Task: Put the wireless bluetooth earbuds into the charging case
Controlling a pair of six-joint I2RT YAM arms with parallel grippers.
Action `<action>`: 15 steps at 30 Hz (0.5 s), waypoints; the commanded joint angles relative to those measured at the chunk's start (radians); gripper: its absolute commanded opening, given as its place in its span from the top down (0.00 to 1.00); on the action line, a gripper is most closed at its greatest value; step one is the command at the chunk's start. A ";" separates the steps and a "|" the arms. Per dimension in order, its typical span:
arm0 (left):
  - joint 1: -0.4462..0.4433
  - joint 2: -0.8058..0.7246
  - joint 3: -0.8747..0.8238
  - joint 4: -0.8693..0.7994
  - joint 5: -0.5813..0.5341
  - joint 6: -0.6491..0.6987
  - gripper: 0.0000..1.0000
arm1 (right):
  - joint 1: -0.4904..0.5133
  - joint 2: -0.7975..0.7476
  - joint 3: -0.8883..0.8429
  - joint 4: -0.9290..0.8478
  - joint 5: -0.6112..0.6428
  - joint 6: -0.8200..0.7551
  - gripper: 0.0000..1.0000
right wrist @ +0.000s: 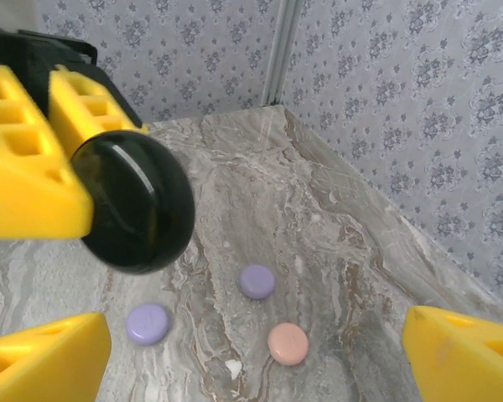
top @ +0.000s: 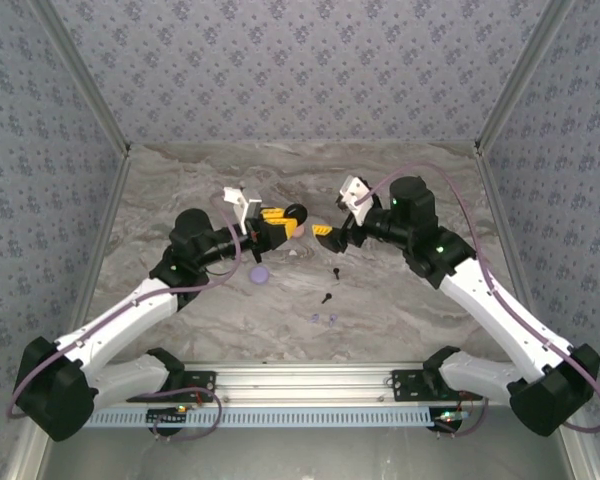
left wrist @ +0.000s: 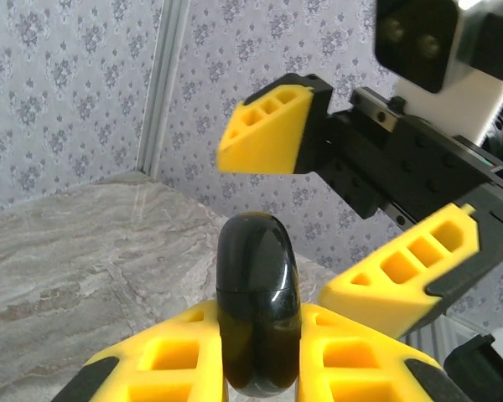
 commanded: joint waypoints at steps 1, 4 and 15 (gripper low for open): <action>-0.009 -0.023 -0.002 0.031 0.022 0.064 0.98 | 0.018 0.028 0.059 0.026 -0.021 0.010 0.09; -0.013 -0.026 0.000 0.009 0.019 0.077 0.99 | 0.027 0.049 0.071 0.033 -0.020 0.007 0.09; -0.024 -0.026 0.006 -0.027 0.021 0.122 1.00 | 0.033 0.085 0.111 0.018 0.012 0.009 0.09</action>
